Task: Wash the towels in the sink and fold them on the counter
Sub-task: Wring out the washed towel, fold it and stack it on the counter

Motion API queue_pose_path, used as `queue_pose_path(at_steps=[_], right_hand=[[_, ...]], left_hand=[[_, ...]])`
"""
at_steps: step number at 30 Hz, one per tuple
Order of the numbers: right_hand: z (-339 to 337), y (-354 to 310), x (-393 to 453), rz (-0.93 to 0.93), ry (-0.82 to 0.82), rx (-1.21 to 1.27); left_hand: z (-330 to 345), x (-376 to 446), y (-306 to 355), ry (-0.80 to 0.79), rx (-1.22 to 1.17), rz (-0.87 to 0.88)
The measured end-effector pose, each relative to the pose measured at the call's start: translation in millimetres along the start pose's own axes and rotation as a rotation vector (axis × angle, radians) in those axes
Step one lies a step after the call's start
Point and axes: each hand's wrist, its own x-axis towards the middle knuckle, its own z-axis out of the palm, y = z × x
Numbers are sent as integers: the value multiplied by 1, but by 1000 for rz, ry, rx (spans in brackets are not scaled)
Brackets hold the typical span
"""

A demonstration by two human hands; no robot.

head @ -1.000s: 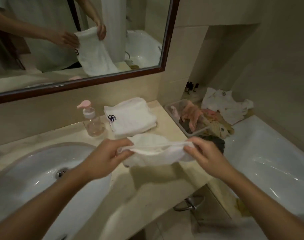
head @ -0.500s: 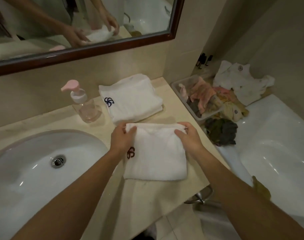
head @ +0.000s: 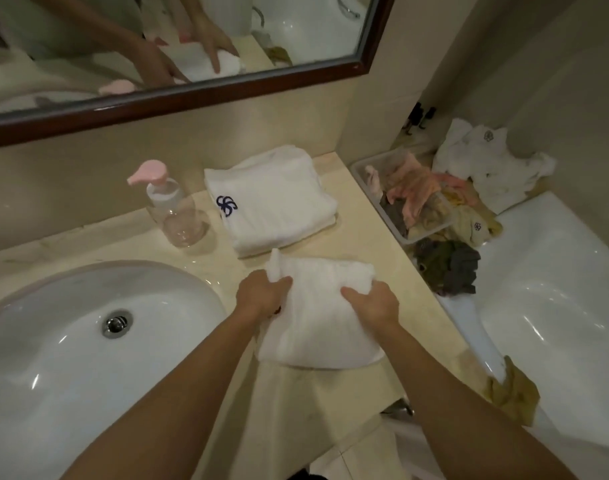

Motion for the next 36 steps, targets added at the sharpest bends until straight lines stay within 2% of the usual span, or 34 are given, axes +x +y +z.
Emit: queue_pose_path(at_steps=[5, 10, 14, 18, 20, 22, 25, 27, 31, 34, 36], right_hand=[[-25, -29, -12, -203, 8, 247], [-54, -104, 6, -393, -91, 277], [-59, -189, 45, -538, -164, 215], [-28, -234, 103, -361, -334, 253], [-13, -237, 123, -276, -407, 285], [-3, -237, 137, -291, -423, 224], [1, -231, 139, -428, -351, 87], [1, -225, 137, -494, -282, 39], [2, -220, 124, -482, -183, -34], [-3, -220, 104, -482, 12, -274], [-6, -220, 85, -578, 130, -438]], left_hand=[[-16, -30, 4, 5, -44, 244], [-48, -28, 42, 291, -322, 354], [-77, 13, 85, 447, -488, 249], [-92, 68, 103, 535, -502, 77], [-92, 84, 103, 606, -426, -43], [-86, 91, 96, 651, -301, -49], [-77, 90, 88, 695, -187, 48], [-73, 84, 89, 692, -67, 47], [-64, 62, 90, 687, 208, 65], [-60, 45, 89, 650, 375, 102], [-59, 32, 91, 605, 414, 131]])
